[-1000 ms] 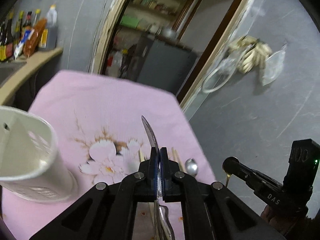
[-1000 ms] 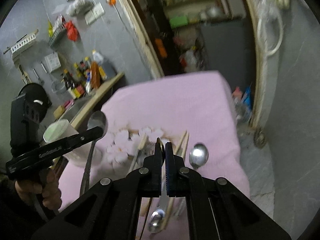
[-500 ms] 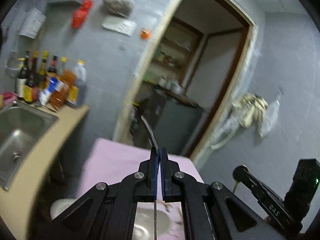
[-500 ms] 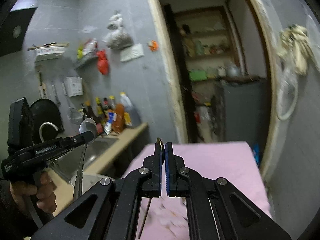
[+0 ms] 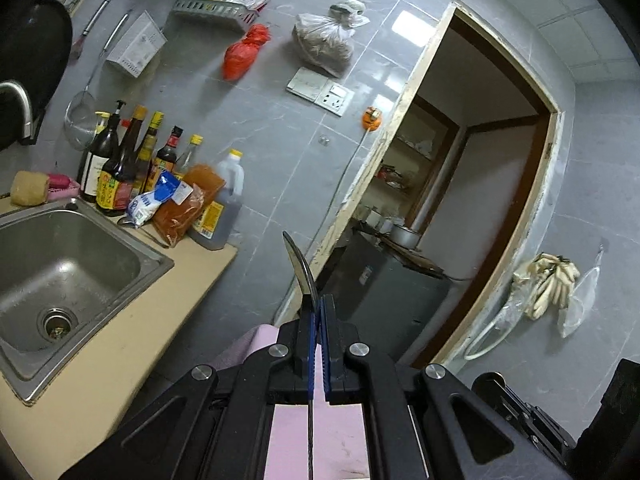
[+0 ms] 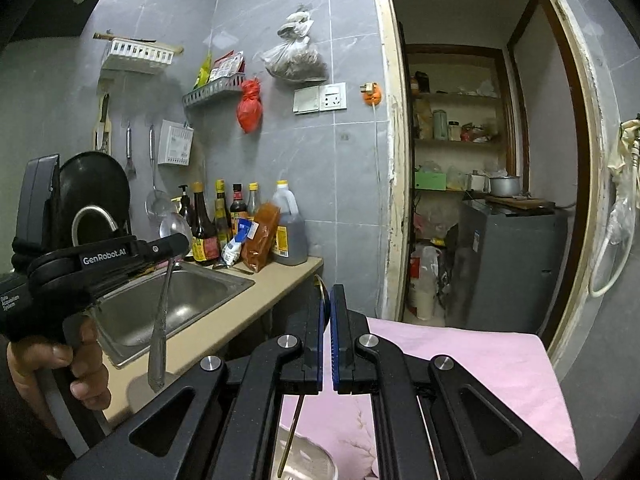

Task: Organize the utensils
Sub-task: 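Lift both spoons and lower them into the white basket, opening both tools, then withdraw both tools from the basket back over the utensil pile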

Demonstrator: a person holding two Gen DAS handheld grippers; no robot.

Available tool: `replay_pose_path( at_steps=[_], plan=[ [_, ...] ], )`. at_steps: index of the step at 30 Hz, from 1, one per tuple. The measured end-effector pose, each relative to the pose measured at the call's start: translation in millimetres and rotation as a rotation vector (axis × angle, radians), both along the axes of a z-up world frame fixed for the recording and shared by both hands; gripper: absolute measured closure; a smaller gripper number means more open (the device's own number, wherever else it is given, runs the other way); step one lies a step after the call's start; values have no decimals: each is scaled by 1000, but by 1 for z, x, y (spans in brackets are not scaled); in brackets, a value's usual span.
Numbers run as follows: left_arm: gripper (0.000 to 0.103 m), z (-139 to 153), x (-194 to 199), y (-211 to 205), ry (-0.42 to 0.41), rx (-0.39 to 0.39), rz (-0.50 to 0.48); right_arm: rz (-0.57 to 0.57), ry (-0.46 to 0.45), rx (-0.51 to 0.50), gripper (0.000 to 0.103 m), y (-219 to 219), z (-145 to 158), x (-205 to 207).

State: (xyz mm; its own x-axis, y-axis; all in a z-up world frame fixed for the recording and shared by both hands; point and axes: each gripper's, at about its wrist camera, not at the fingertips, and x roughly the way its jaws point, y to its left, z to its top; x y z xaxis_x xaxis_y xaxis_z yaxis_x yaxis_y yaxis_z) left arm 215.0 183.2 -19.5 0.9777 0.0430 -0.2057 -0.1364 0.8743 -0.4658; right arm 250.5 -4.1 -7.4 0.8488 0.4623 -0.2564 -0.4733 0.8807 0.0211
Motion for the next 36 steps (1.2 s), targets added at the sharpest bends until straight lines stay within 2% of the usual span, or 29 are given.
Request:
replay_pose_path(
  at_steps=[12,19,20,22,23,24,25,27,29,31,33,34,36],
  plan=[
    [100,-30,-15,-32,-17,146,50,15,19,25,100,8,-42,2],
    [100,-34,-24,-33,58,183,22,40,49,12,99,11,-51,-5],
    [98,-33,-25,-33,69,189,19,47,55,8,97,10,-51,-6],
    [94,-31,-29,-32,109,203,7,51,72,13,84,6,-50,-9],
    [90,-31,-31,-32,119,204,4,50,82,29,73,2,-49,-10],
    [83,-29,-34,-31,129,199,-5,45,85,43,71,-2,-47,-11],
    [79,-27,-36,-30,138,195,-11,38,89,57,71,-7,-45,-14],
    [60,-22,-42,-31,149,196,0,27,101,68,71,-17,-42,-16],
    [51,-14,-47,-34,152,192,6,11,112,80,70,-27,-34,-19],
    [44,-4,-51,-39,160,189,-1,-5,120,83,62,-38,-24,-22],
    [29,8,-53,-48,171,206,-5,-25,118,91,48,-53,-11,-26],
    [25,15,-55,-54,167,209,-6,-35,116,93,46,-62,-5,-29],
    [6,26,-59,-65,152,210,-13,-56,111,97,32,-78,8,-33]
  ],
)
